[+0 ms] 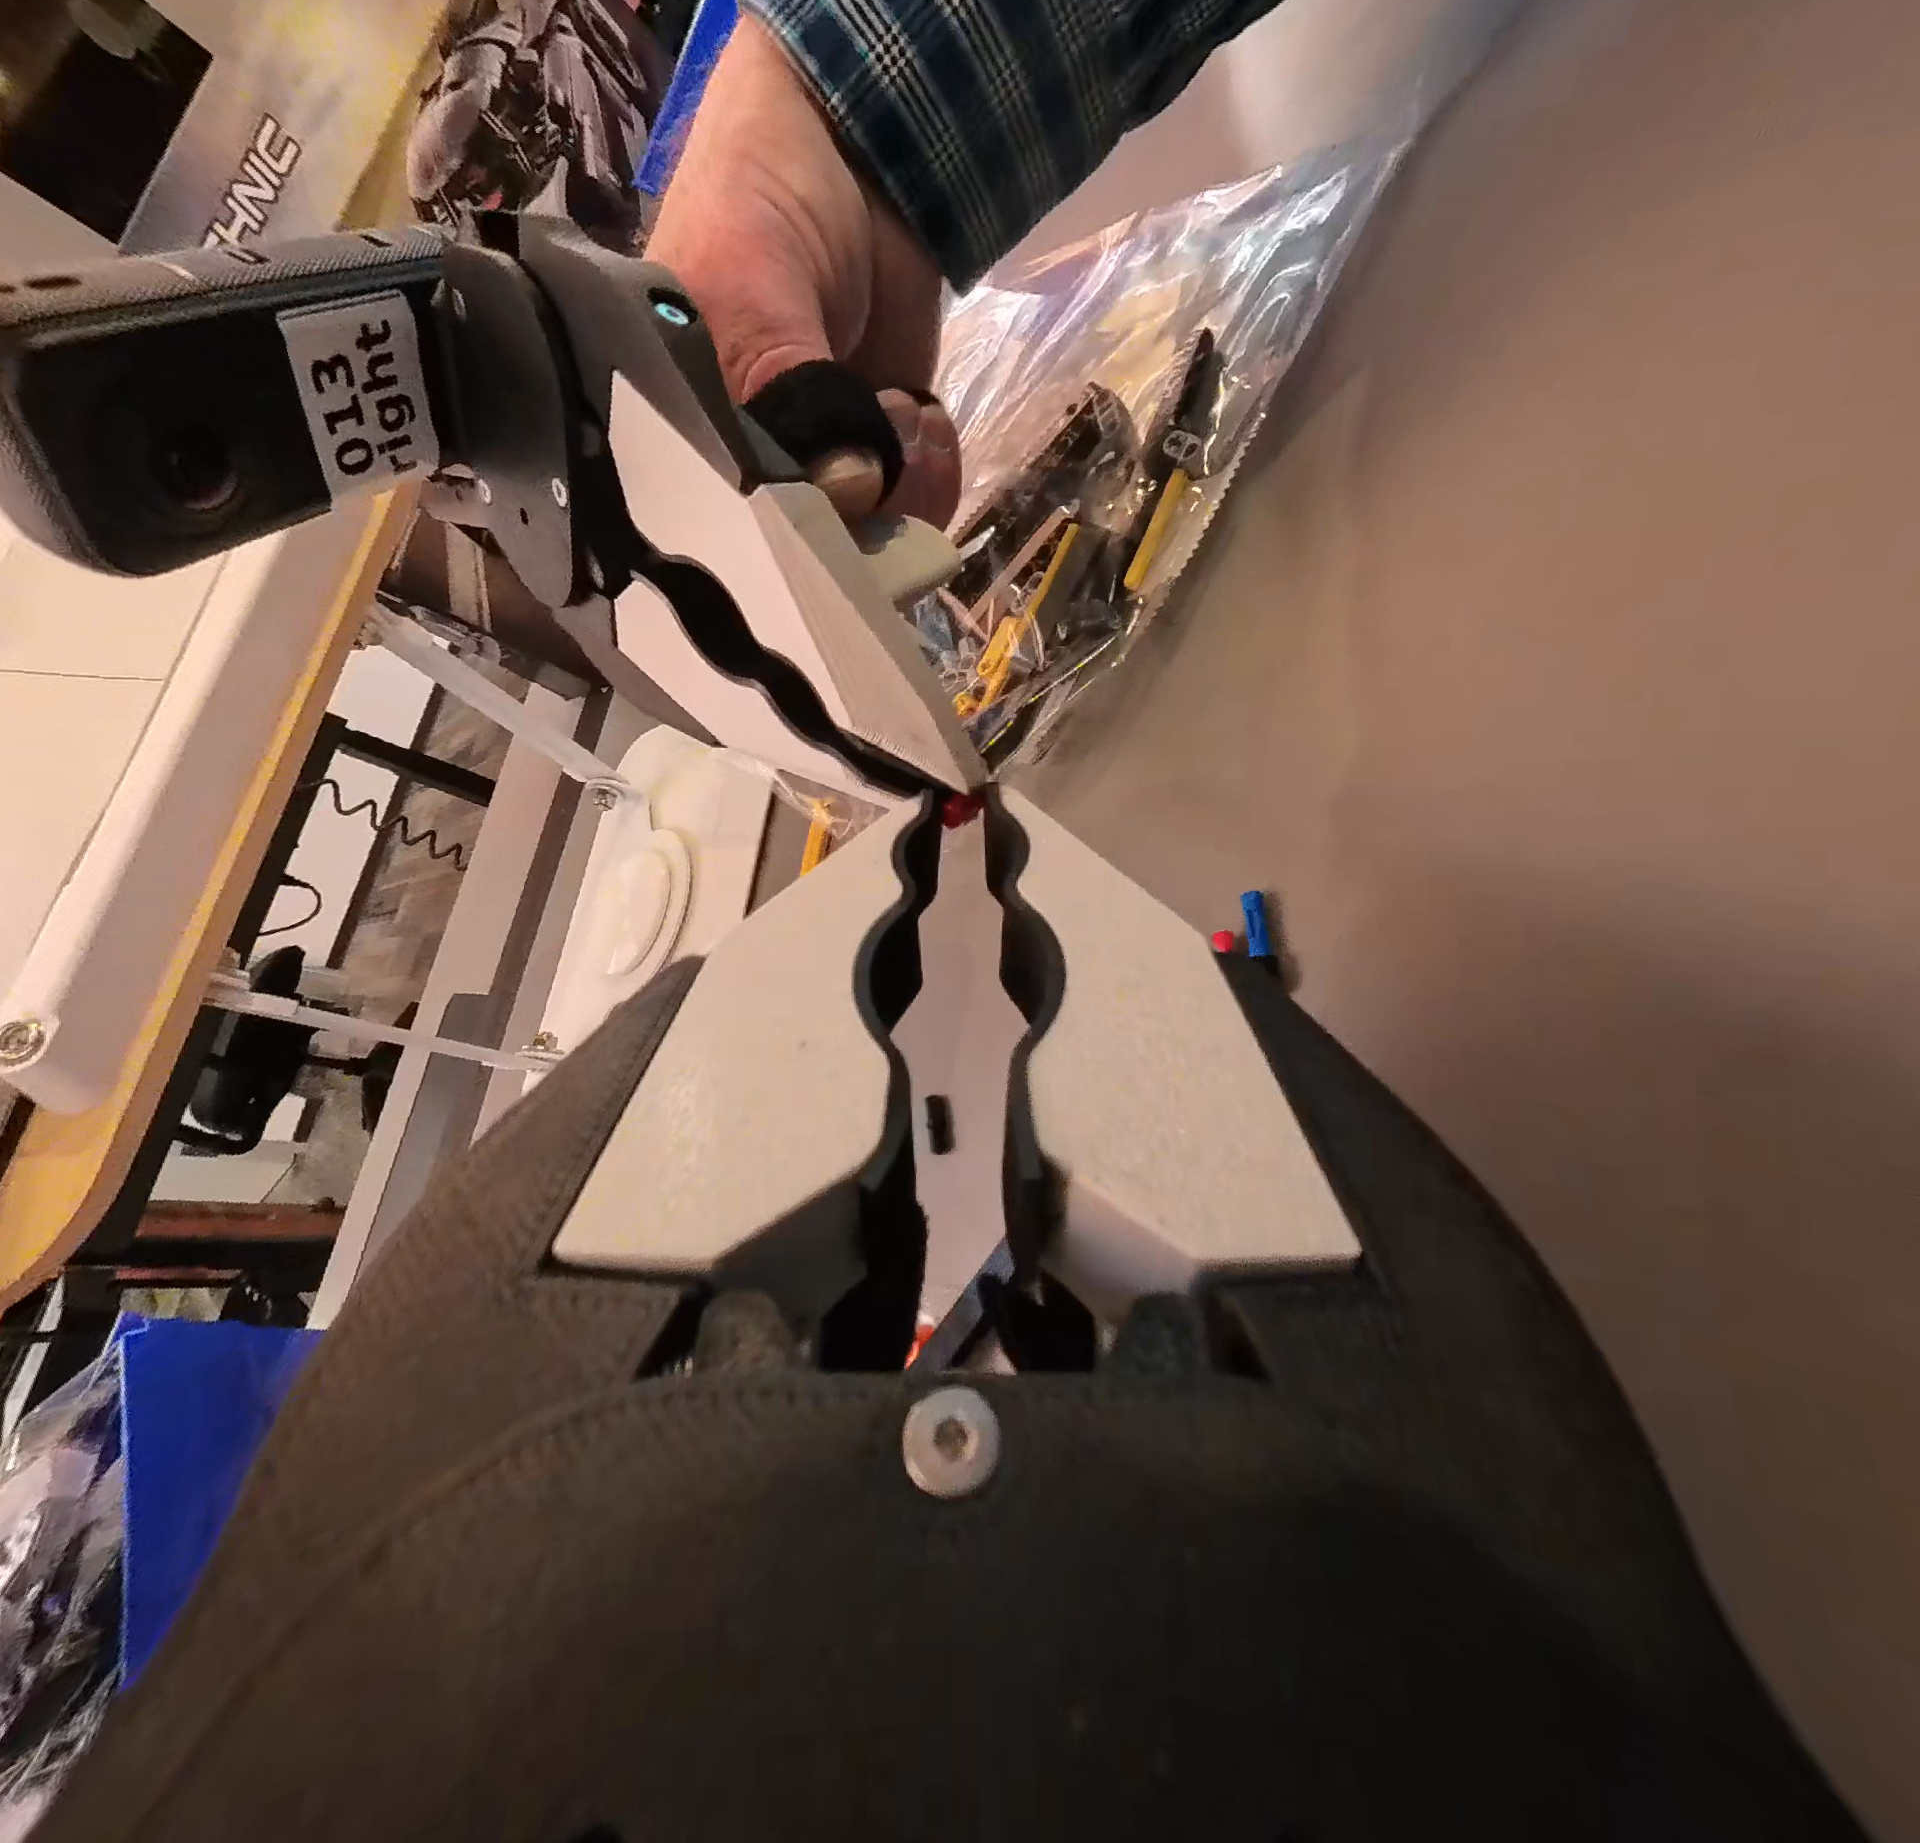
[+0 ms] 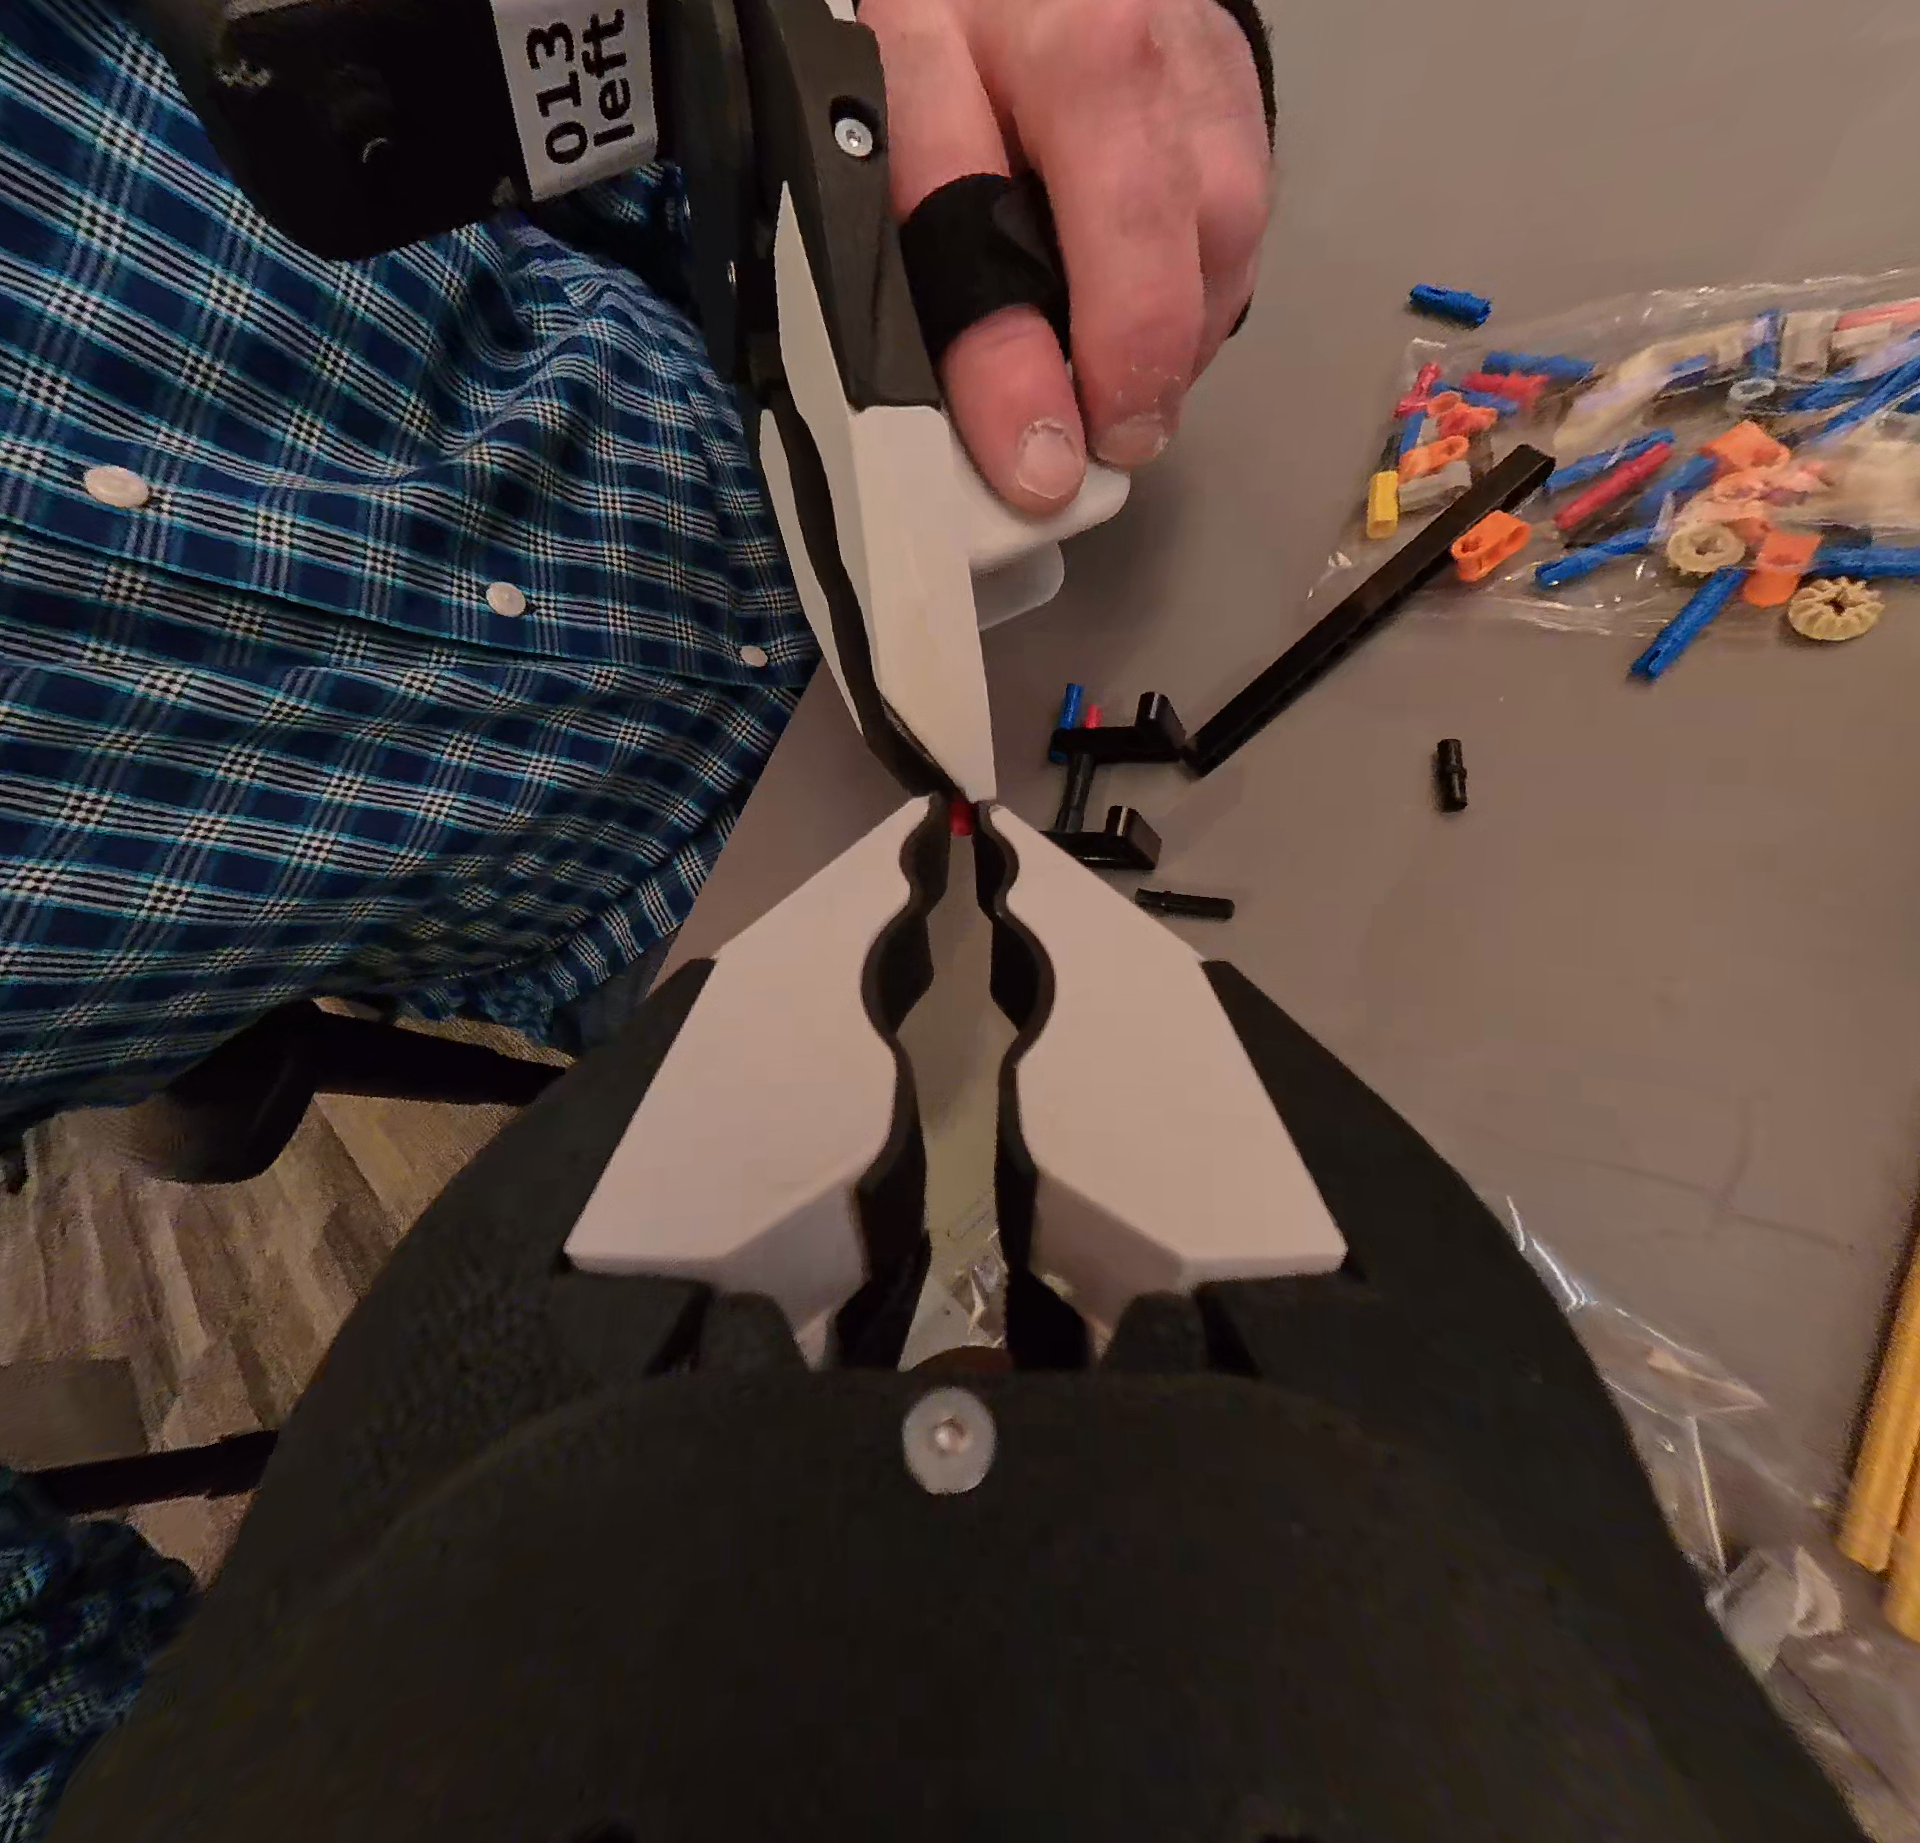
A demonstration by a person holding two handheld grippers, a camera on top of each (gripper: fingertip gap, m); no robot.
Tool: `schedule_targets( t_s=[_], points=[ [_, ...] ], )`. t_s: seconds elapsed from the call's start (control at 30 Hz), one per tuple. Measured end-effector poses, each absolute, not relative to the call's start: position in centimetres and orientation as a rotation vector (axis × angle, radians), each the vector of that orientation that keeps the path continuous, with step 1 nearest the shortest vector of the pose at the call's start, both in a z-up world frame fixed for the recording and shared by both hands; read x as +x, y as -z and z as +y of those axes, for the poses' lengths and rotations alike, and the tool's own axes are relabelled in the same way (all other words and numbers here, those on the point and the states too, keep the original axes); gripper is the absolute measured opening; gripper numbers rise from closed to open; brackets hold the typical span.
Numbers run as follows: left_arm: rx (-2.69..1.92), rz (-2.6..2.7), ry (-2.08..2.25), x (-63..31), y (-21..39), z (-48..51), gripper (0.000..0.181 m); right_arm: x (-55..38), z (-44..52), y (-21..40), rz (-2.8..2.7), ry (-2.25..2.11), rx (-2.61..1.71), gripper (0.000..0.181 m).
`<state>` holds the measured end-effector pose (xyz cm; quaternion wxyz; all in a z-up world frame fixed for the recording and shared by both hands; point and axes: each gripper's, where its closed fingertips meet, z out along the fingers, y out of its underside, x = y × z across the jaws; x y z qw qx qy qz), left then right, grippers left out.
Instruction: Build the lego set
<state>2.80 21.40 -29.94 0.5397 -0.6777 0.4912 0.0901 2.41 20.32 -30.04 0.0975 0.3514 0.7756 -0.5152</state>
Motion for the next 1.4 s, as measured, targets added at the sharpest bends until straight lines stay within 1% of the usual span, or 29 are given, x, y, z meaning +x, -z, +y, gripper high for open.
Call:
schedule_targets(
  t_s=[0.7,0.87,1.0,1.13,1.27,1.4],
  points=[
    [-1.455,0.876,-0.379,0.9,25.4,22.5,0.001,0.3,22.0,25.4,1.839,2.060,1.376,0.001],
    [-1.430,0.813,-0.323,0.8,24.1,22.3,0.002,0.3,22.9,24.2,1.812,2.167,1.432,0.007],
    [-1.420,0.794,-0.301,0.8,23.6,22.2,0.001,0.5,22.8,23.4,1.792,2.229,1.437,0.006],
    [-1.404,0.797,-0.304,1.0,23.3,22.0,0.001,0.4,22.0,23.5,1.786,2.223,1.438,0.008],
    [-1.404,0.798,-0.309,1.0,23.2,22.0,0.001,0.5,21.9,23.2,1.750,2.256,1.417,0.004],
    [-1.402,0.810,-0.314,1.3,23.4,22.1,0.001,0.6,21.5,23.3,1.742,2.247,1.411,0.006]
  ],
)
